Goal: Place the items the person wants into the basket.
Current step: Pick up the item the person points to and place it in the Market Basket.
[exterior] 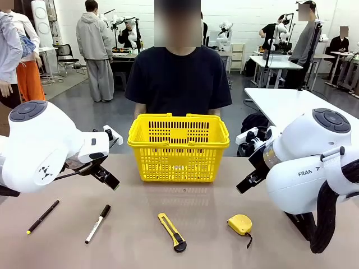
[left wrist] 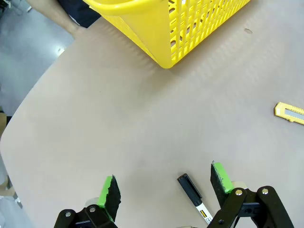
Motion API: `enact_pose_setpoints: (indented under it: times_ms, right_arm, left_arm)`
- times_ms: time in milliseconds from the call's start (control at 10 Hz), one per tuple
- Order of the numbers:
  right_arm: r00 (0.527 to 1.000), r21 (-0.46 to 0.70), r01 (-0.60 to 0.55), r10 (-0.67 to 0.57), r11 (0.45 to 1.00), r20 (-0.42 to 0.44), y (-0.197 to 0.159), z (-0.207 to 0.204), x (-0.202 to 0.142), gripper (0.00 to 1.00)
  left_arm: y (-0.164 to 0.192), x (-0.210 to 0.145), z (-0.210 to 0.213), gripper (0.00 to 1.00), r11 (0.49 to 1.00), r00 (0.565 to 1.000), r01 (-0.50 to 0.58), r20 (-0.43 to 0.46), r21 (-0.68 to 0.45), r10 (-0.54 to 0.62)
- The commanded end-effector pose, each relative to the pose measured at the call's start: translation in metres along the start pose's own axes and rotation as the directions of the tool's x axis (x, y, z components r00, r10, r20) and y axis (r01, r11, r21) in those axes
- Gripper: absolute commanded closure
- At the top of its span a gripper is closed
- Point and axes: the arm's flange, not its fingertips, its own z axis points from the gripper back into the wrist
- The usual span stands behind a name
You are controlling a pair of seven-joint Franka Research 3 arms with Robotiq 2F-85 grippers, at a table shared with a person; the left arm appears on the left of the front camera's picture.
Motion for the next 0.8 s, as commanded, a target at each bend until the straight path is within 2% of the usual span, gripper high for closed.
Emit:
enact_pose_setpoints:
  times_ms: [0, 700]
  right_arm:
    - [1.000, 0.000, 0.001, -0.001, 1.000, 0.000, -0.0001, 0.0000, 0.0000, 0.00]
    - [1.000, 0.000, 0.001, -0.001, 1.000, 0.000, -0.0001, 0.0000, 0.0000, 0.00]
  left_arm:
    - [0.0000, 0.0000, 0.0000, 0.00, 1.000, 1.000, 0.000, 0.000, 0.000, 0.000]
    - [0.0000, 0.0000, 0.0000, 0.00, 1.000, 1.000, 0.000, 0.000, 0.000, 0.000]
